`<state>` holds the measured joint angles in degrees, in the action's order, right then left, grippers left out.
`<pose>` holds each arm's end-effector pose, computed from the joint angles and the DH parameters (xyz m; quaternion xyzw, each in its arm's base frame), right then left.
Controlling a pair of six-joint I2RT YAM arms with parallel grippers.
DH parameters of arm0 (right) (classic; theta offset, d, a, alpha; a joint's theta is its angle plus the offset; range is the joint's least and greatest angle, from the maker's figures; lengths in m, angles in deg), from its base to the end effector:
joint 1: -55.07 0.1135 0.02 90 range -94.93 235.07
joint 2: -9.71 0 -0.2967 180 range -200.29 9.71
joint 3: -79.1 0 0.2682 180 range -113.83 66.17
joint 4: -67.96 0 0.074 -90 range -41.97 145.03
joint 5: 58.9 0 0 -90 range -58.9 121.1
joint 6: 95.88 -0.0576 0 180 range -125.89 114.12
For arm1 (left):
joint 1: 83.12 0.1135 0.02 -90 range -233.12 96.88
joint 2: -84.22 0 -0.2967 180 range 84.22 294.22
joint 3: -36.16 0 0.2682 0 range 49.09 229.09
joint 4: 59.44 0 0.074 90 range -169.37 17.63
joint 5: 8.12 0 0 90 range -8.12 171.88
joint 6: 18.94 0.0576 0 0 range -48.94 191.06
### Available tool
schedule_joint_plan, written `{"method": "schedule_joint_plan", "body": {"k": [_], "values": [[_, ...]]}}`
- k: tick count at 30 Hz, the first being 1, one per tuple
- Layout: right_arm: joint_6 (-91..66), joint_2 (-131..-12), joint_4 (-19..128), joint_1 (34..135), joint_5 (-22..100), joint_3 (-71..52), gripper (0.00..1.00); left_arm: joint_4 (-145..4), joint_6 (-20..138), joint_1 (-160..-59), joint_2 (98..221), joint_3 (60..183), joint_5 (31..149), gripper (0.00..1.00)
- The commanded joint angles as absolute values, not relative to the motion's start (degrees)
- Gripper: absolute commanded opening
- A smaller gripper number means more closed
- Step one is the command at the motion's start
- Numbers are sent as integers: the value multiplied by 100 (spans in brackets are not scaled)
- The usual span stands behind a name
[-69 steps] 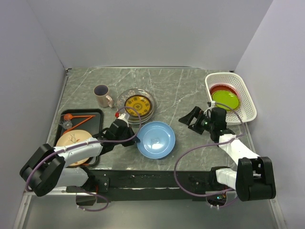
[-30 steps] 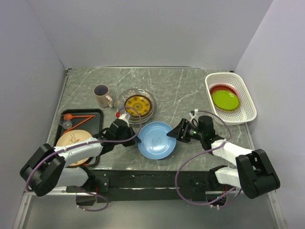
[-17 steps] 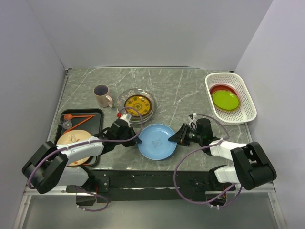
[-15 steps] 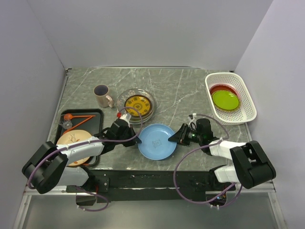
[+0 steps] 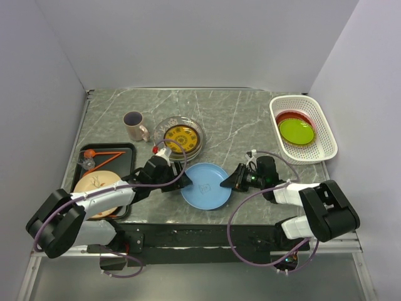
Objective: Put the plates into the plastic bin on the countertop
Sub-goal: Pick up the plate at the center of the board.
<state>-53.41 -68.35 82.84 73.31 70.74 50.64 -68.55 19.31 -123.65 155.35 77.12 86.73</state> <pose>0.2067 0.1068 0.1321 0.0585 0.8461 0.4892 0.2034 0.1926 -0.1711 0.1763 -0.0702 0.9003 -0.3350 0.2689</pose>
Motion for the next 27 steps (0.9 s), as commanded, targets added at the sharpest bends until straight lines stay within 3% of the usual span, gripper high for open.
{"method": "schedule_joint_plan", "body": {"k": [1,5,27], "values": [[-5458,-6913,8763,7388,7258,4991,0,-6762,1982,-12390,15356,7791,8532,87],[-5475,-6948,8781,7405,7241,4956,0,-6902,2008,-12390,15278,7818,8426,95],[-5361,-6307,7982,7396,6274,4640,0,-7211,2148,-12381,14082,7651,8215,99]]}}
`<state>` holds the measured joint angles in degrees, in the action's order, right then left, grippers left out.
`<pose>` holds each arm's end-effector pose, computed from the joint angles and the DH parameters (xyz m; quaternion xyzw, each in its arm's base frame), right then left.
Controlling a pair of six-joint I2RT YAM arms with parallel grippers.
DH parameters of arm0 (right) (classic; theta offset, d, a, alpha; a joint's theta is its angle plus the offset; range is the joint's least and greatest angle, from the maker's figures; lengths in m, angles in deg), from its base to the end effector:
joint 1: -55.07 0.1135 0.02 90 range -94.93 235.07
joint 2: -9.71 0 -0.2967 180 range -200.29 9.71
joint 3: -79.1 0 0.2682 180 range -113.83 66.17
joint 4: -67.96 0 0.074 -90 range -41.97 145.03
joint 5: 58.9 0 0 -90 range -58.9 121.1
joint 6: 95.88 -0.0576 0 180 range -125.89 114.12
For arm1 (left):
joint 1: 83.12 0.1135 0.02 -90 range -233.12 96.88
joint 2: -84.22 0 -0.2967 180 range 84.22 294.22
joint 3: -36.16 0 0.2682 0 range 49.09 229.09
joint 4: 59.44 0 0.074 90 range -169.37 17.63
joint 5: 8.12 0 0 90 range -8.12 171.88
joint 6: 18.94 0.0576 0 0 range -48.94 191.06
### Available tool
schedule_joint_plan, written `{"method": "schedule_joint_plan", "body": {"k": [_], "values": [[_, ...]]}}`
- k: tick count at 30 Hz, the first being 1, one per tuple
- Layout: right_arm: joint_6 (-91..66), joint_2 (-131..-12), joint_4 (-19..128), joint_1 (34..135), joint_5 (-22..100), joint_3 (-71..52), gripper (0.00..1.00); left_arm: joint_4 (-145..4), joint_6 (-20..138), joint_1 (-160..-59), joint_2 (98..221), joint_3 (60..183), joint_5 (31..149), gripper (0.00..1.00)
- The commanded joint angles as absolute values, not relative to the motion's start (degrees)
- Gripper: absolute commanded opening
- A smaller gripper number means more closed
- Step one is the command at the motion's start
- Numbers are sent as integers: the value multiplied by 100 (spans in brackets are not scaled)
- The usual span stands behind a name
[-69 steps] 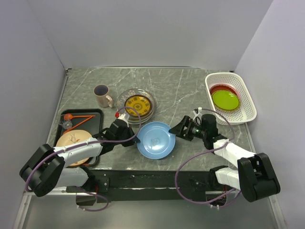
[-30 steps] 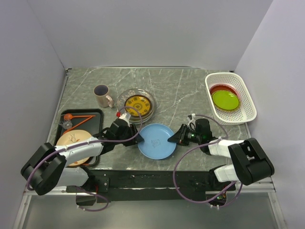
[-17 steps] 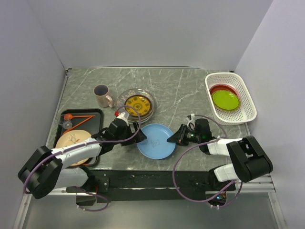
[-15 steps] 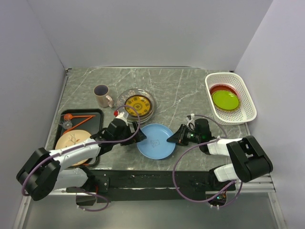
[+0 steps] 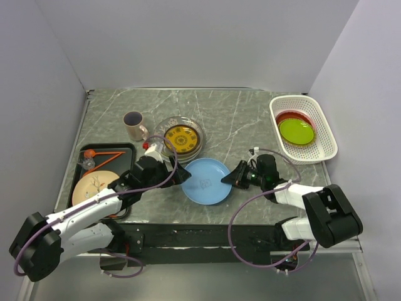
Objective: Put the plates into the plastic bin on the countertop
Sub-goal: Pick up the plate at the center of the board, then place the plate in the plastic bin.
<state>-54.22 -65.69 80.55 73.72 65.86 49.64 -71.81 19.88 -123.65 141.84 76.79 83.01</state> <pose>0.2103 0.1056 0.1412 0.0782 0.8484 0.4692 0.2325 0.1758 -0.1518 0.2212 -0.0752 0.8599 -0.3682 0.3455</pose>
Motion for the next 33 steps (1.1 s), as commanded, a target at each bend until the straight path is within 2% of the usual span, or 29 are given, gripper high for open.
{"method": "schedule_joint_plan", "body": {"k": [1,8,18,33], "values": [[-5352,-6272,7894,7405,6204,4614,0,-7184,2149,-12381,14064,7616,8206,99],[-5080,-5973,7218,7151,5896,4288,0,-7131,2131,-12390,14003,7554,8206,99],[-4684,-5621,6663,5982,6361,4033,0,-7193,2175,-12381,13958,7598,8206,99],[-5036,-5436,7269,4778,6467,4288,0,-7500,2175,-12381,13775,7563,8022,99]]}}
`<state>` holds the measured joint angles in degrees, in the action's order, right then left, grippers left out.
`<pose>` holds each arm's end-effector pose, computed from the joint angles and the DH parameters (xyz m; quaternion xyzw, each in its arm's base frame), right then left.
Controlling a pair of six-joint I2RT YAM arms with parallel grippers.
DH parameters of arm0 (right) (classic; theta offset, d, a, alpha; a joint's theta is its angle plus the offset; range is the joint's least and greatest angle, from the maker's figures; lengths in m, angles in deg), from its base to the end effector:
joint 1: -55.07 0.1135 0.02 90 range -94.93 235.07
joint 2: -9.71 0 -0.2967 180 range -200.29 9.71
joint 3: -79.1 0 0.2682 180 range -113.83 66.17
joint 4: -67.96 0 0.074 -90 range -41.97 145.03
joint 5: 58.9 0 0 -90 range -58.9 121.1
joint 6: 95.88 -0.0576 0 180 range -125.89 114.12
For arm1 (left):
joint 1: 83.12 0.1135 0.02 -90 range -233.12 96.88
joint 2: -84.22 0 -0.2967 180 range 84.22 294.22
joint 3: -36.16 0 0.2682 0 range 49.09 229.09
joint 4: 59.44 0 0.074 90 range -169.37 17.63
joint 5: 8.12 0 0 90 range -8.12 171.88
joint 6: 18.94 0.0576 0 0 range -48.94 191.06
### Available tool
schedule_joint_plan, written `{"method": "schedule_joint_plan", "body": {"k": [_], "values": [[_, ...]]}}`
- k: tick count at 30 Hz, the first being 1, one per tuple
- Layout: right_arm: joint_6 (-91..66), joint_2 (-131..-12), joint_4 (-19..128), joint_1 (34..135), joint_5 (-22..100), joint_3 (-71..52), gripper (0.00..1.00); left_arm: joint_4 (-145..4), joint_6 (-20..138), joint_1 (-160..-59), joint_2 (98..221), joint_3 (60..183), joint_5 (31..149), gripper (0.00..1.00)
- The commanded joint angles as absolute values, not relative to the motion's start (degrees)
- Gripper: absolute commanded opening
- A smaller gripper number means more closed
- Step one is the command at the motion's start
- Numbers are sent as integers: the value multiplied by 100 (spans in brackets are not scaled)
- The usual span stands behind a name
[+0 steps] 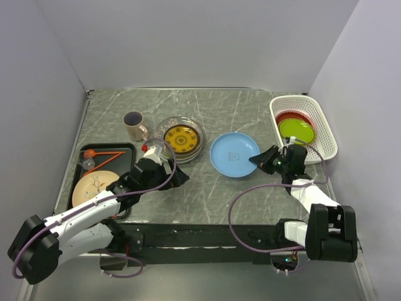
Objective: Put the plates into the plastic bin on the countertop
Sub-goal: Place the plate in the plastic bin.
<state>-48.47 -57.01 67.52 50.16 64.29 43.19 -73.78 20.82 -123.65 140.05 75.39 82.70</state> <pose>0.2394 0.0111 0.1853 0.2081 0.8208 0.3874 0.3645 0.1691 -0.1457 0.2147 -0.0701 0.8673 -0.3552 0.3417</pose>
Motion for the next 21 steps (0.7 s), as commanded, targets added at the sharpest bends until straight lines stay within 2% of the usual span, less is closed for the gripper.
{"method": "schedule_joint_plan", "body": {"k": [1,10,21], "values": [[-5036,-5454,7261,4742,6485,4253,0,-7518,2184,-12390,13722,7554,8013,99],[-4974,-5639,7111,4286,6643,3893,0,-7588,2140,-12390,13484,7510,8004,99],[-5167,-5647,7102,3864,6538,3612,0,-7334,2263,-12381,13853,7598,8136,99]]}}
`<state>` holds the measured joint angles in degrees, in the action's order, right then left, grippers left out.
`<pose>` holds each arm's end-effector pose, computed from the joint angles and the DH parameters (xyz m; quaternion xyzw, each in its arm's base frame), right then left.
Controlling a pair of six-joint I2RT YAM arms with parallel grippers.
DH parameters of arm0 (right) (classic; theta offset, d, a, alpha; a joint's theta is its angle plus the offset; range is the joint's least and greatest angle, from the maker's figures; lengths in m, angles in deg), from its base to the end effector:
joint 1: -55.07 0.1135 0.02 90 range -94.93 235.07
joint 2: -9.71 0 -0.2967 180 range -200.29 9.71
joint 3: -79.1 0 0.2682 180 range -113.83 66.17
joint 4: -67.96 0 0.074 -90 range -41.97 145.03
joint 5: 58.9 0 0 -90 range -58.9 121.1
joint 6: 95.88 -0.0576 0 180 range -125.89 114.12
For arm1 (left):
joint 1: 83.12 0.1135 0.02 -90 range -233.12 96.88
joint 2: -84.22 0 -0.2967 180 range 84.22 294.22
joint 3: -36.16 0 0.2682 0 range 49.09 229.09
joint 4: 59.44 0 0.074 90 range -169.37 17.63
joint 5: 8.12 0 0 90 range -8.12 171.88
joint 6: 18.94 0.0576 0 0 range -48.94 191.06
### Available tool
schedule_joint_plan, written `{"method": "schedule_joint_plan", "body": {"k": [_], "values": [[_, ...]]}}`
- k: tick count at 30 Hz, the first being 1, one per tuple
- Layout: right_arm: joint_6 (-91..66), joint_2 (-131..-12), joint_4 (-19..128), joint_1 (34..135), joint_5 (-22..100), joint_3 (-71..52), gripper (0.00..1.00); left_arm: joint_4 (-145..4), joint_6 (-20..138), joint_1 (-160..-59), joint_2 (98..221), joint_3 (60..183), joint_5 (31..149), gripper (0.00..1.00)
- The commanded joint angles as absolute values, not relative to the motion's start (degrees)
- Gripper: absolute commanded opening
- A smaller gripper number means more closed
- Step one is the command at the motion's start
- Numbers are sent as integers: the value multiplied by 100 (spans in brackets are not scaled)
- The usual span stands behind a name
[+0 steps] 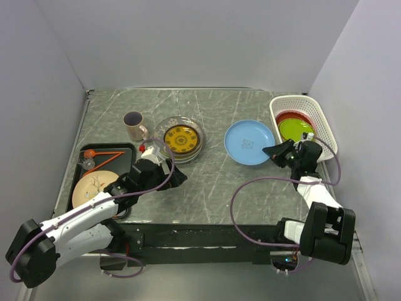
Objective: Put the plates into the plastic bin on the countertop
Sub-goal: Place the plate in the plastic bin.
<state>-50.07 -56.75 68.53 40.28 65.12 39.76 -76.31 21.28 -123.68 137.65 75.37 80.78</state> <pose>0.2491 -0.0324 0.2088 0.2665 0.7837 0.3683 0.4232 0.1647 -0.1395 0.2180 -0.0747 0.8675 -0.3428 0.3526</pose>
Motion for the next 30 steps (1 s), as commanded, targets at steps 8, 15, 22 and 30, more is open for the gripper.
{"method": "schedule_joint_plan", "body": {"k": [8,15,22,30], "values": [[-5326,-5507,7076,3582,6152,3576,0,-7281,2263,-12381,13818,7519,8206,99],[-5352,-5647,7023,3266,6125,3409,0,-7044,2272,-12381,13844,7493,8250,99],[-5475,-5682,6979,2967,5826,3225,0,-6929,2237,-12390,13941,7414,8303,99],[-5712,-6042,6909,2651,5448,2724,0,-7113,2298,-12381,13757,7370,8250,99]]}}
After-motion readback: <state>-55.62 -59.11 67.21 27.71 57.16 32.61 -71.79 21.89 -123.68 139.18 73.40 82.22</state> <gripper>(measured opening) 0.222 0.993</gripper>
